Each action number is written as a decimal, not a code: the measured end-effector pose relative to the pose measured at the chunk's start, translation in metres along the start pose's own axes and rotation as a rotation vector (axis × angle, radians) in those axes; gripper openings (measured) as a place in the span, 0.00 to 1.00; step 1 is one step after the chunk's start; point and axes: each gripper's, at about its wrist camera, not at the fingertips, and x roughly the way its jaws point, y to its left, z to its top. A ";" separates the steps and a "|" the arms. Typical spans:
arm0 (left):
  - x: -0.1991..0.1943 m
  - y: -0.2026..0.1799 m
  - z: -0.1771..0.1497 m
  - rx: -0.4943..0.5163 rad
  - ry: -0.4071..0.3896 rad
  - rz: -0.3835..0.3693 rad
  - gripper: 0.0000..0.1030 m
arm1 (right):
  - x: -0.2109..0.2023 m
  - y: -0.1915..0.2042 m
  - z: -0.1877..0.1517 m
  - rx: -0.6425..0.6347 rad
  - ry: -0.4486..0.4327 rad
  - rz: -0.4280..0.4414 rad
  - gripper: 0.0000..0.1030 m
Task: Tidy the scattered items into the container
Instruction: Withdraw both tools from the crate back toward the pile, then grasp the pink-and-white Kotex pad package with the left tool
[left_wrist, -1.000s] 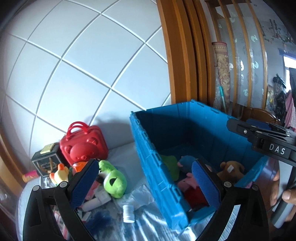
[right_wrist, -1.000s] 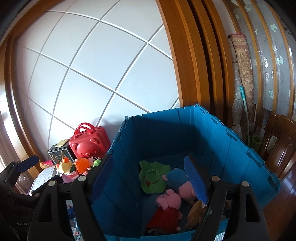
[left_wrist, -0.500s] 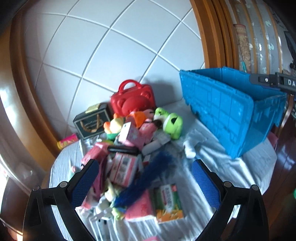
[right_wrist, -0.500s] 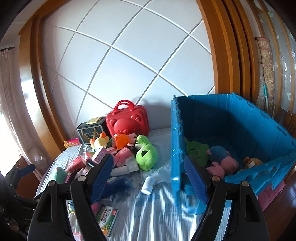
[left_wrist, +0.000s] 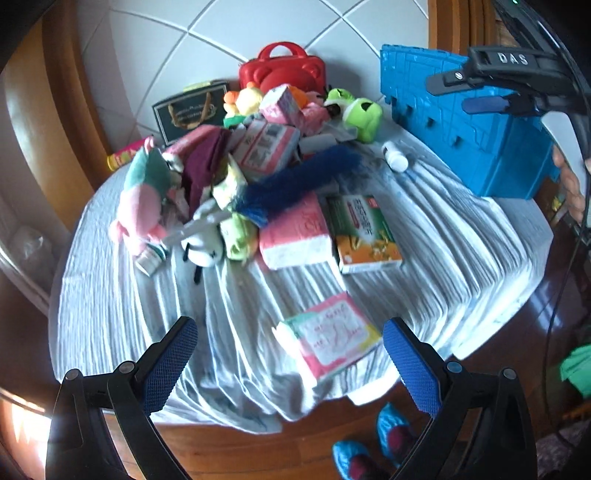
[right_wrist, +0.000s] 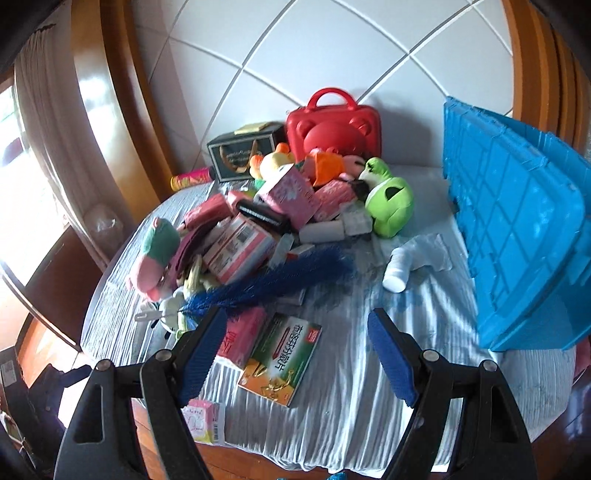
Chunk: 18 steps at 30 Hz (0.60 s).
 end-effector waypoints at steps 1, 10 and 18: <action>0.006 -0.003 -0.007 0.010 0.015 -0.006 0.99 | 0.008 0.004 -0.004 -0.005 0.019 0.005 0.76; 0.057 -0.018 -0.022 -0.111 0.067 -0.094 0.99 | 0.054 0.014 -0.022 -0.039 0.125 0.007 0.76; 0.099 -0.036 -0.010 -0.203 0.096 -0.038 0.99 | 0.079 0.003 -0.025 -0.059 0.179 0.010 0.76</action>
